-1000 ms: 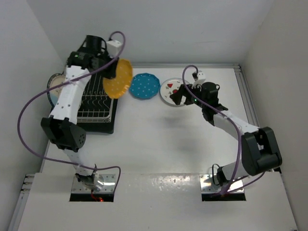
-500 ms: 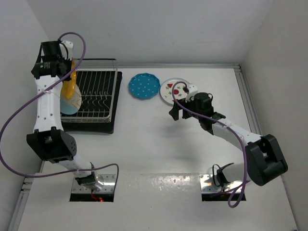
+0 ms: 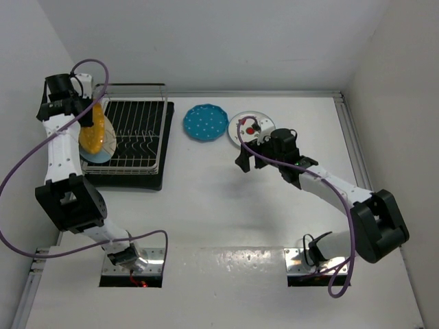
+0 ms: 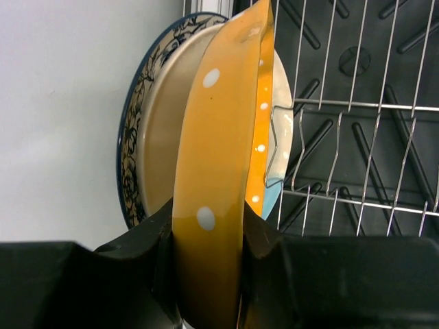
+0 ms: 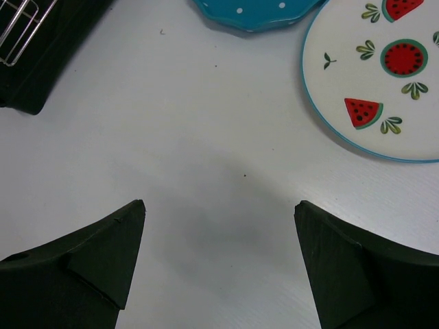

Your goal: Load the plates into the dish rack

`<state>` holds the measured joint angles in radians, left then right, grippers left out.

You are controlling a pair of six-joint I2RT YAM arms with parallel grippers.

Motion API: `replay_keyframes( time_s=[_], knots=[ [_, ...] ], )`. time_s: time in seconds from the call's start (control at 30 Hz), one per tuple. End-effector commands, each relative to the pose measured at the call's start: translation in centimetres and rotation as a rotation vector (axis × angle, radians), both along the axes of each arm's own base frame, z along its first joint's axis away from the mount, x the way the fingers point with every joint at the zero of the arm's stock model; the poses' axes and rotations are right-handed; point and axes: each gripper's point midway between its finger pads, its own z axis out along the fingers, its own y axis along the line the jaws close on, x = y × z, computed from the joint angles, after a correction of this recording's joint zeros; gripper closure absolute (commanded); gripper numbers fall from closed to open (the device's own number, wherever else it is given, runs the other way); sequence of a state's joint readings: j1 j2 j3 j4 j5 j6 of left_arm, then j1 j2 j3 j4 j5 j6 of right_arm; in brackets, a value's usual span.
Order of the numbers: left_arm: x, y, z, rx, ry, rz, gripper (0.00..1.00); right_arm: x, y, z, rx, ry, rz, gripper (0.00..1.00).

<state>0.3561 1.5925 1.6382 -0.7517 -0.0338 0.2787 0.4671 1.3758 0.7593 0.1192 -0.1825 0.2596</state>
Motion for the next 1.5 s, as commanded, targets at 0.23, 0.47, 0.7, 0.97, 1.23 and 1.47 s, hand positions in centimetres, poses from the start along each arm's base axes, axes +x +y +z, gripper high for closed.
replay_keyframes(
  time_s=[0.23,0.47,0.7,0.97,1.23,1.47],
  knots=[
    [3.9,-0.8,9.4,-0.008,-0.314,-0.068,1.0,0.8,0.3,1.1,-0.022,-0.045,0.019,0.11],
    [3.7,-1.8,8.5,-0.046,-0.282,-0.089,1.0,0.9,0.5,1.2,-0.022,-0.047,0.035,0.11],
    [2.8,-0.9,4.7,-0.028,-0.185,-0.044,1.0,0.8,0.6,1.8,-0.024,-0.064,0.047,0.11],
    [2.3,-0.5,3.8,-0.013,-0.156,-0.027,1.0,0.6,0.5,1.8,-0.019,-0.065,0.05,0.11],
    [1.9,0.1,6.6,0.053,-0.2,-0.018,1.0,0.2,0.4,1.7,-0.031,-0.066,0.058,0.11],
    [1.8,-0.1,6.3,0.044,-0.191,-0.025,1.0,0.3,0.1,1.8,-0.035,-0.071,0.047,0.11]
  ],
)
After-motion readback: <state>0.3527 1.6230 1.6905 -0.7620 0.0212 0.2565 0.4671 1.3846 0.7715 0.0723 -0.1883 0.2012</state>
